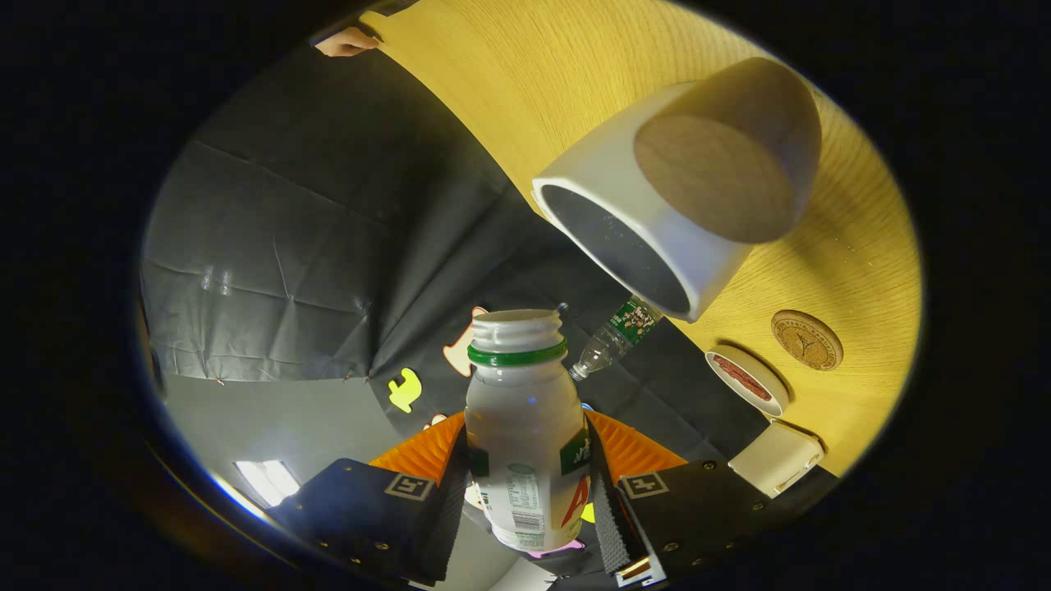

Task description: Take the bottle from table, then pour the juice into the cup, finally place the bottle on the coaster

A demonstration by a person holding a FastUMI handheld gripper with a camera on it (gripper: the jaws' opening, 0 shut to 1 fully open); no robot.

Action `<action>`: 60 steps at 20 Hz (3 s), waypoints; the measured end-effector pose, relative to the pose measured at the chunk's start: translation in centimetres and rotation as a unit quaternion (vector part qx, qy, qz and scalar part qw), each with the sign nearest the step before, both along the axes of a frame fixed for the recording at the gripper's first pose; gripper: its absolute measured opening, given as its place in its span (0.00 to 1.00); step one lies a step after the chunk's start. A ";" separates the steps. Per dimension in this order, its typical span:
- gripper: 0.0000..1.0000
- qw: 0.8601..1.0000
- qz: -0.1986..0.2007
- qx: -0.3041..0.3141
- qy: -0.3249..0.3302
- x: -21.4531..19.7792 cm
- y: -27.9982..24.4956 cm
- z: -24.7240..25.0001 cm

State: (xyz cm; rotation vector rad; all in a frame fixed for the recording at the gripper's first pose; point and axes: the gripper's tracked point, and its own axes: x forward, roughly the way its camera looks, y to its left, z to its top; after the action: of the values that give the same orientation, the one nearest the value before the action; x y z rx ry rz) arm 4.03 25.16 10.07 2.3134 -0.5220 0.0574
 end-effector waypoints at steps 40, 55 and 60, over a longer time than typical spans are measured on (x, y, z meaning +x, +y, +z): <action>0.68 0.606 -0.006 -0.758 0.241 2.0 8.9 -5.9; 0.68 0.399 -0.009 -0.882 0.250 10.3 13.9 -7.3; 0.68 0.405 -0.007 -0.881 0.244 11.9 13.7 -7.2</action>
State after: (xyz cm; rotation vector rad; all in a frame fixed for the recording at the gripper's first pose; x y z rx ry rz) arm 15.89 38.89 2.89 0.0780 0.0446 -0.0685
